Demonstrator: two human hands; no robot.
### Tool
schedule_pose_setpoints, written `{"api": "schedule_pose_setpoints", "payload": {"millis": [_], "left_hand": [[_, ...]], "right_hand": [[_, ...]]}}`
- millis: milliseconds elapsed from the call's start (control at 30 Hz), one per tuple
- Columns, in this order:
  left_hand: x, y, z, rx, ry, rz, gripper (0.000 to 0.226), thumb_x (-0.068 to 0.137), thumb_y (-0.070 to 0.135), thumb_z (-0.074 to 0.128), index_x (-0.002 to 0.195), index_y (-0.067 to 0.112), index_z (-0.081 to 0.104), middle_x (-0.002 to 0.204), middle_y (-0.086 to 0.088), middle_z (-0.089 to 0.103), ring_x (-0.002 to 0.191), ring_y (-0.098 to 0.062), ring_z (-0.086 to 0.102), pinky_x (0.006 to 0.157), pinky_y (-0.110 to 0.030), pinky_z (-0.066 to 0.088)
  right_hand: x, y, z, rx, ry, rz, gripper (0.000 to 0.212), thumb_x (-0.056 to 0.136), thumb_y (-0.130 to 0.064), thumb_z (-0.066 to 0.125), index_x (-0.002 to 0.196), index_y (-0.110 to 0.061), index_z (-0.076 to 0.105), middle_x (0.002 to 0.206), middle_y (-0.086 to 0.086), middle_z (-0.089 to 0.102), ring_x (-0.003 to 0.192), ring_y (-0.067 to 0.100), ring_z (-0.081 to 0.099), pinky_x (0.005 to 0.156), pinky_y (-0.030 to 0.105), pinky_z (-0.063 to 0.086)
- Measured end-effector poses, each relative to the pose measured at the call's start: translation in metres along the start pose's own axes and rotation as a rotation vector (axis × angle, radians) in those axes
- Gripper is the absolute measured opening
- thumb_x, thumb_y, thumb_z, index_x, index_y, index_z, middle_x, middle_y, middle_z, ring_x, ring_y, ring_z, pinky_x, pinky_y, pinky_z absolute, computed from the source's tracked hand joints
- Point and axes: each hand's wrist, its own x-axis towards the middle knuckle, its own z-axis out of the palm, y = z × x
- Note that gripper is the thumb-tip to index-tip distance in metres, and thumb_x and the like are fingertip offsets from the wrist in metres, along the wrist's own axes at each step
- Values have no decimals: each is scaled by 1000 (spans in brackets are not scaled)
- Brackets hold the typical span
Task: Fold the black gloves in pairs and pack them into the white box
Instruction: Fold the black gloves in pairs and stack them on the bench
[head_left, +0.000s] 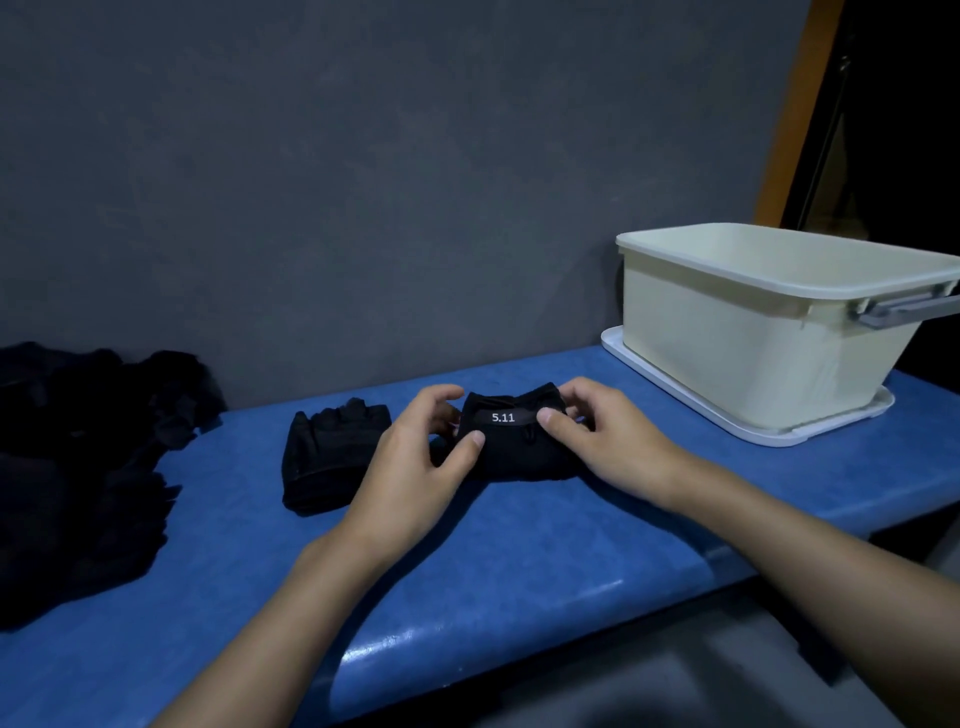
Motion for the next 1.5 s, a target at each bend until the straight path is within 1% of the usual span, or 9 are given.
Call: {"api": "schedule_pose_setpoints", "payload": {"millis": [167,300,467,600,800,1033,1233,1367,1500], "left_hand": [[-3,0,0,145,-66,109,47,92,24,67,132,38,48,119,16,51,113,3,48,97,-15,38],[-4,0,-1,197,-118,111,38,94,31,64,130,38,51,120,15,59,111,0,54,98,-20,43],[-3,1,1,261,-117,102,38,96,34,61,133,34,52,118,10,59,111,-5,54,97,-22,42],[0,0,3,288,-100,110,38,95,33,62,132,31,54,117,7,60,110,-9,54,95,-22,40],[4,5,0,258,-141,75,34,94,37,63,127,36,52,109,13,63,99,-4,60,89,-24,48],[31,8,16,287,-231,71,32,92,35,68,120,35,52,98,19,62,88,5,60,69,-6,40],[71,-1,47,306,-208,64,34,89,38,68,119,33,52,106,11,66,97,-13,64,88,-41,53],[92,-7,60,369,-149,79,34,89,40,66,119,32,53,106,12,64,99,-13,61,91,-44,49],[108,-12,69,396,-125,78,36,89,40,66,120,30,53,108,9,65,100,-14,60,90,-45,49]], "right_hand": [[3,-1,4,-120,17,21,16,95,-35,57,101,-21,60,93,-8,67,86,5,63,73,21,50],[7,-4,8,-149,45,65,18,94,-37,57,100,-20,59,82,-10,64,78,7,62,67,20,48],[4,-6,8,-183,17,63,50,92,-51,53,134,-27,37,92,-8,67,92,13,63,88,37,50],[-9,-4,-4,-373,-171,-23,66,84,-51,64,138,-46,26,112,-18,59,110,13,53,105,43,35],[-6,9,-6,-414,-134,-103,56,82,-42,69,131,-44,39,105,-22,57,104,9,51,104,42,35],[12,26,-22,-462,-97,-71,51,83,-34,64,125,-48,39,103,-21,59,104,11,50,102,38,32],[23,38,-38,-659,95,-97,67,80,-43,66,139,-42,32,134,-14,37,125,13,29,102,35,25],[25,51,-36,-742,94,-138,56,86,-49,59,138,-39,39,138,-9,32,127,13,26,102,32,25],[37,57,-33,-761,46,-52,55,94,-54,44,145,-39,32,145,-8,27,132,15,22,106,36,22]]}}
